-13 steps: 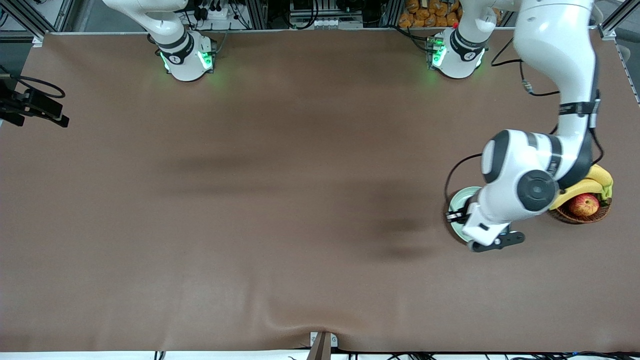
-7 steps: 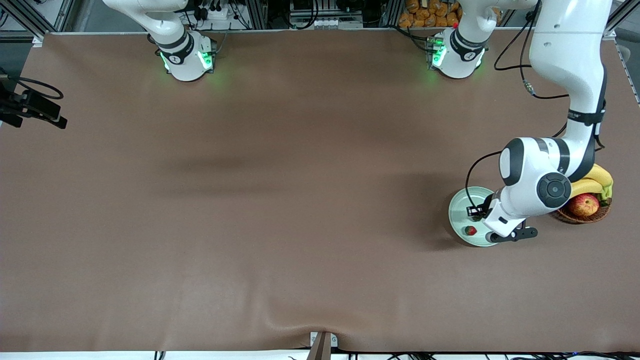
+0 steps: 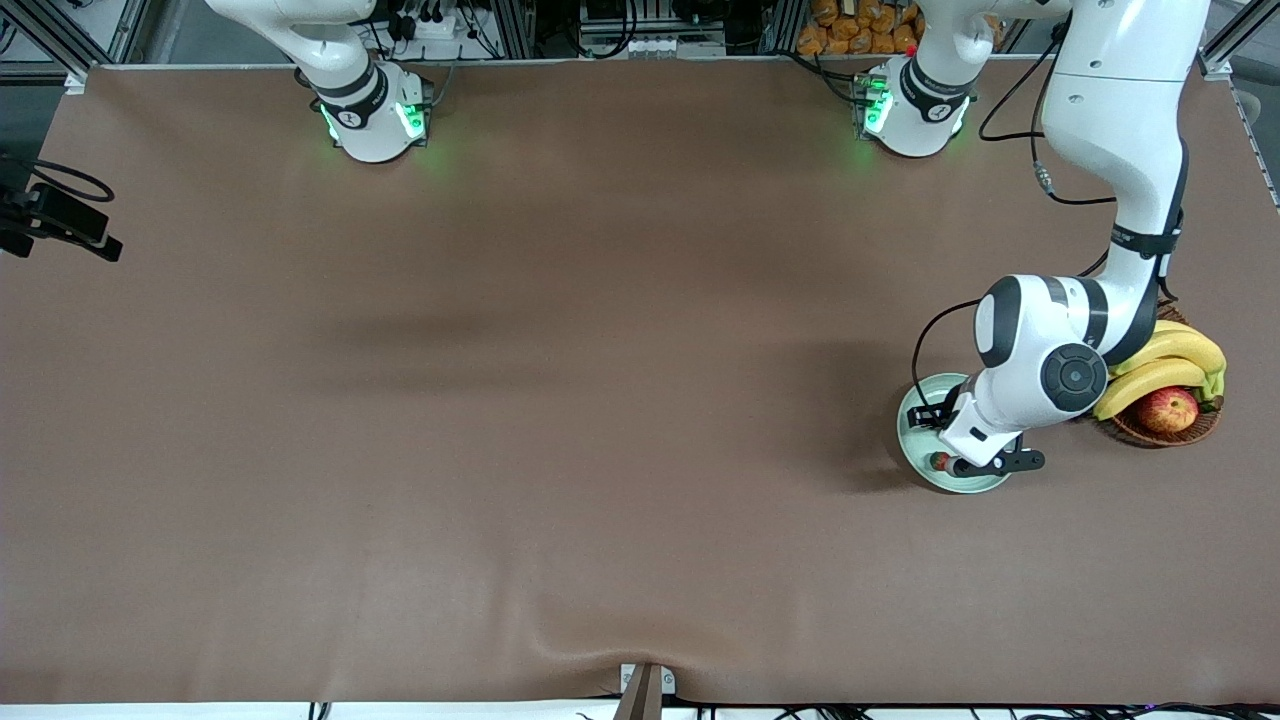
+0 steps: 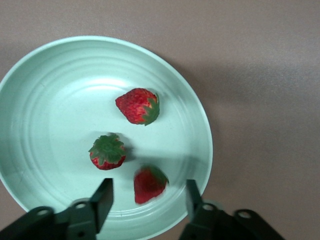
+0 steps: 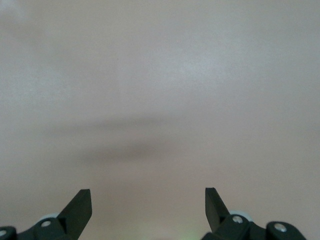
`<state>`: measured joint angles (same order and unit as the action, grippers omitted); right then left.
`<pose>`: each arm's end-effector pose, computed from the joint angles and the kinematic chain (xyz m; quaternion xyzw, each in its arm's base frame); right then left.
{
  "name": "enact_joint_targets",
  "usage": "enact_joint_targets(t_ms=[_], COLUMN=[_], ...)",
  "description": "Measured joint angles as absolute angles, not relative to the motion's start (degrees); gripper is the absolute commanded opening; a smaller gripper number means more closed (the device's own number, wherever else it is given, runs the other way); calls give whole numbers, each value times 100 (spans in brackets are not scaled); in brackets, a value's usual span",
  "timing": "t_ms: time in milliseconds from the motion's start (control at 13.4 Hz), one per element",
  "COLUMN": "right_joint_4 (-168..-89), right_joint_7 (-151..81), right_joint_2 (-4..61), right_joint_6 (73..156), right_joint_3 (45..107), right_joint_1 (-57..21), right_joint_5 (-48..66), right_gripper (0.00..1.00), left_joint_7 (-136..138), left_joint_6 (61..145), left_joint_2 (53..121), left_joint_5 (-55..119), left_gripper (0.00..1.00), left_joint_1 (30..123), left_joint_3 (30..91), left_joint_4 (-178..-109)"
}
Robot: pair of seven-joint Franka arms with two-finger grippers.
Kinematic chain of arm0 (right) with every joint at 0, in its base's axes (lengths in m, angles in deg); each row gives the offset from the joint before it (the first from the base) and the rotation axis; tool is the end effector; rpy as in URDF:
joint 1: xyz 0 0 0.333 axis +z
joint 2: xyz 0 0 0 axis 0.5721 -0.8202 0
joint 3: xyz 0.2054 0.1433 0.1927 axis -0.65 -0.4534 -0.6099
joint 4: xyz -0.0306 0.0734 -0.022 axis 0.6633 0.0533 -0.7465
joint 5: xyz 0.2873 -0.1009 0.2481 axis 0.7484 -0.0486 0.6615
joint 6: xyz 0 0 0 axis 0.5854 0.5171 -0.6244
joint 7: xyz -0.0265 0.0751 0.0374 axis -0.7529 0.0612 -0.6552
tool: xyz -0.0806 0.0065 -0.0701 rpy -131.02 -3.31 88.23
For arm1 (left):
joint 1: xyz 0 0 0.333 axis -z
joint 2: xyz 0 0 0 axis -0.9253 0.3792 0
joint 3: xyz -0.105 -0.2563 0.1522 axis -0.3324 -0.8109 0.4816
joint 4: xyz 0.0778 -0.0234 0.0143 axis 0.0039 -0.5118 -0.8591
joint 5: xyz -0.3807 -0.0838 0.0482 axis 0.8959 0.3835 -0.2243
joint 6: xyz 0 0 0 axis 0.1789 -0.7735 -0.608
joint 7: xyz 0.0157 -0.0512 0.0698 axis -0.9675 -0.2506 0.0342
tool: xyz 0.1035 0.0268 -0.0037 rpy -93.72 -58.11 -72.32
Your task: Collect all strawberries into plate
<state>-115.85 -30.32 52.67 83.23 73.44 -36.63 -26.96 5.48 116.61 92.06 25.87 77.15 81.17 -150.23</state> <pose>0.5411 -0.0430 0.6500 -0.9991 0.0370 0.0146 0.0109 0.6265 -0.0780 0.2225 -0.9972 -0.0504 0.0548 0.0035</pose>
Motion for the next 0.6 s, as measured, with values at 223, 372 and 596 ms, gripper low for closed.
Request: enact_joint_targets(t_ms=[223,372,596], right_joint_4=[-11585,-11585,-11585], right_joint_7=[-3032,-3031,-3031], right_joint_2=[5267,5267,5265], right_joint_6=[8324,8325,8327], right_joint_3=[7344,7344,7341], right_joint_1=[-3663,-3663,-3663], right_joint_5=[-2696,-2696,-2696], right_gripper=[100,100,100], left_joint_7=[547,543,539], left_joint_6=[11512,10823,9474], left_joint_2=[9114,8918,8519], left_joint_5=[2587,2587,2586], left_gripper=[100,100,100], left_joint_1=[7673,7639,7632], left_joint_3=[8129,8168,8234], left_joint_4=[-14852,-14376,-13359])
